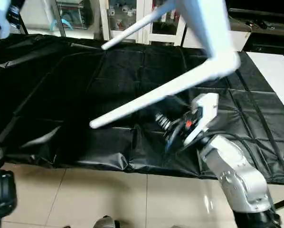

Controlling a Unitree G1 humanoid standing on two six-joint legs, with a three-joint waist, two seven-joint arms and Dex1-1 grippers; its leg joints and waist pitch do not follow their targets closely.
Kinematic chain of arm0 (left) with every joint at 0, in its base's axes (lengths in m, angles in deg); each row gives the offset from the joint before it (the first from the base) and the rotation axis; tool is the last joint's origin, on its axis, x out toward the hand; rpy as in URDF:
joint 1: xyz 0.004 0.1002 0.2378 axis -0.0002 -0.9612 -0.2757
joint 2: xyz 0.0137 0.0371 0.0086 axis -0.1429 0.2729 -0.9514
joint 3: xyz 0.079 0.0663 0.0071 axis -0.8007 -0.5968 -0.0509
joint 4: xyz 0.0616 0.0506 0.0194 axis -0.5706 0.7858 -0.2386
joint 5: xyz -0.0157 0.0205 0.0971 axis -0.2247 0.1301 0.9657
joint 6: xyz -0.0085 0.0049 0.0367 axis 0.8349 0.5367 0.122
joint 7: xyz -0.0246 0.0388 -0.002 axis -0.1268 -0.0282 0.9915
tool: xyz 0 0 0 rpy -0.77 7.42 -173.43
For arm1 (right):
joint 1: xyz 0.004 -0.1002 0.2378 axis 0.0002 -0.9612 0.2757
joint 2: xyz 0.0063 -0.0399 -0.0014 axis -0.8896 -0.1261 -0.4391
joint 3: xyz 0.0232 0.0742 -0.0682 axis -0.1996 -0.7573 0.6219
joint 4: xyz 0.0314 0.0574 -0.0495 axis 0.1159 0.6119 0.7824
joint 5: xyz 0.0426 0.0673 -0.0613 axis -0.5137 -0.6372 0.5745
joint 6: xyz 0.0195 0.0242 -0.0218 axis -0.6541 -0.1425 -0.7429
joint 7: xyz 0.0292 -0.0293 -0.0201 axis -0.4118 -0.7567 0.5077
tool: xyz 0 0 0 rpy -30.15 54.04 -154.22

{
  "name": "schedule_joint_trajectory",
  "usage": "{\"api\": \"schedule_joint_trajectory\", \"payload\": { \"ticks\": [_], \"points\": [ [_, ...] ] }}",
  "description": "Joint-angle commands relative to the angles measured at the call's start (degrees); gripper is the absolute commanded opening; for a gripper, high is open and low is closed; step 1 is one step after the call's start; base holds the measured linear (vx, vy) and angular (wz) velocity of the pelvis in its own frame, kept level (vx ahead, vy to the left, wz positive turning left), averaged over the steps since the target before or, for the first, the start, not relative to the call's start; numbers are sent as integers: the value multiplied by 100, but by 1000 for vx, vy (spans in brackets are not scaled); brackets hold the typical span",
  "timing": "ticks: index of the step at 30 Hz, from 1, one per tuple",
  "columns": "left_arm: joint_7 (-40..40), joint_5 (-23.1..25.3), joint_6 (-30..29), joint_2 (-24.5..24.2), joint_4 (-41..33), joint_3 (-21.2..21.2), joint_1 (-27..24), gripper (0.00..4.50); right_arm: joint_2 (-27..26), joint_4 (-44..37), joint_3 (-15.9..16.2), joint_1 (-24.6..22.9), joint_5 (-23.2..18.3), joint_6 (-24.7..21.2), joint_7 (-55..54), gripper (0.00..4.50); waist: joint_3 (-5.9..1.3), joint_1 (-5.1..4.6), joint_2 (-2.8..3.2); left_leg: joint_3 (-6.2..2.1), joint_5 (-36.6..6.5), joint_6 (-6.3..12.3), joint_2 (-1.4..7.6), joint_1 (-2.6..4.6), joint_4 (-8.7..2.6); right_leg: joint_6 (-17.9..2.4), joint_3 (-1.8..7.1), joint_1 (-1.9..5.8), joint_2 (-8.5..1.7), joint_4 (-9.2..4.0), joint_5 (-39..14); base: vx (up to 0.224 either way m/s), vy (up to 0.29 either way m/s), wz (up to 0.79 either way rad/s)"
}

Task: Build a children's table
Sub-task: Flip table

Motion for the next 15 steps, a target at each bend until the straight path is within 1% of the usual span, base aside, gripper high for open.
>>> {"api": "schedule_joint_trajectory", "payload": {
  "ticks": [1,2,3,4,5,6,7,9,10,12,13,14,15],
  "points": [
    [473,-625,-179,184,-441,621,333,206,-27,161,-155,-152,-91,94,21,450,-496,-10,1,-103,-428,-46,279,163,-393,-1229,253,282,-458,-304,211,0,0,0],
    [477,-631,-192,193,-451,627,331,206,-34,180,-165,-167,-106,95,24,450,-491,-1,16,-97,-430,-9,276,162,-387,-1232,255,276,-460,-321,178,0,0,0],
    [481,-640,-204,203,-467,638,323,206,-54,209,-191,-175,-143,98,28,450,-492,-4,12,-101,-435,-4,277,162,-388,-1231,250,278,-454,-320,157,0,0,0],
    [486,-662,-243,229,-515,669,301,206,-121,308,-265,-177,-253,116,44,450,-494,-10,-13,-96,-442,7,275,163,-391,-1245,249,283,-455,-322,130,0,0,0],
    [461,-672,-349,279,-644,737,252,206,-302,597,-418,-58,-471,199,113,450,-496,-24,-11,-98,-509,22,278,164,-388,-1279,250,279,-473,-321,68,0,0,0],
    [461,-672,-349,279,-644,737,252,206,-302,597,-418,-58,-471,199,113,450,-484,-26,-7,-105,-567,25,289,164,-396,-1289,247,274,-473,-340,-50,0,0,0],
    [447,-677,-373,280,-675,743,240,206,-335,769,-429,51,-423,263,112,450,-487,-23,-7,-102,-551,15,289,168,-392,-1284,246,273,-464,-337,-44,0,0,0],
    [437,-715,-414,293,-710,771,227,206,-404,1256,-443,383,-306,408,117,450,-492,-53,-1,-102,-524,-20,278,176,-391,-1328,233,264,-451,-328,-28,0,0,0],
    [424,-711,-421,299,-713,764,234,206,-440,1615,-479,622,-234,534,109,450,-492,-63,10,-97,-527,-32,272,171,-388,-1345,237,263,-453,-324,-16,0,0,0],
    [422,-709,-422,301,-712,762,236,206,-446,1684,-487,667,-221,558,107,450,-492,-65,7,-97,-510,-34,270,171,-387,-1349,237,269,-451,-325,3,0,0,0],
    [419,-696,-457,312,-730,735,249,206,-514,2229,-599,1084,-260,791,283,450,-502,-57,12,-96,-429,-5,273,169,-379,-1341,239,274,-446,-303,153,0,0,0],
    [419,-696,-457,312,-730,735,249,206,-514,2229,-599,1084,-260,791,283,450,-506,-66,17,-94,-435,0,272,172,-379,-1374,231,272,-448,-304,186,0,0,0],
    [409,-702,-481,314,-742,735,249,206,-534,2305,-645,1187,-387,810,469,450,-512,-59,15,-94,-384,6,275,169,-375,-1370,232,281,-447,-298,245,0,0,0]
  ]
}}
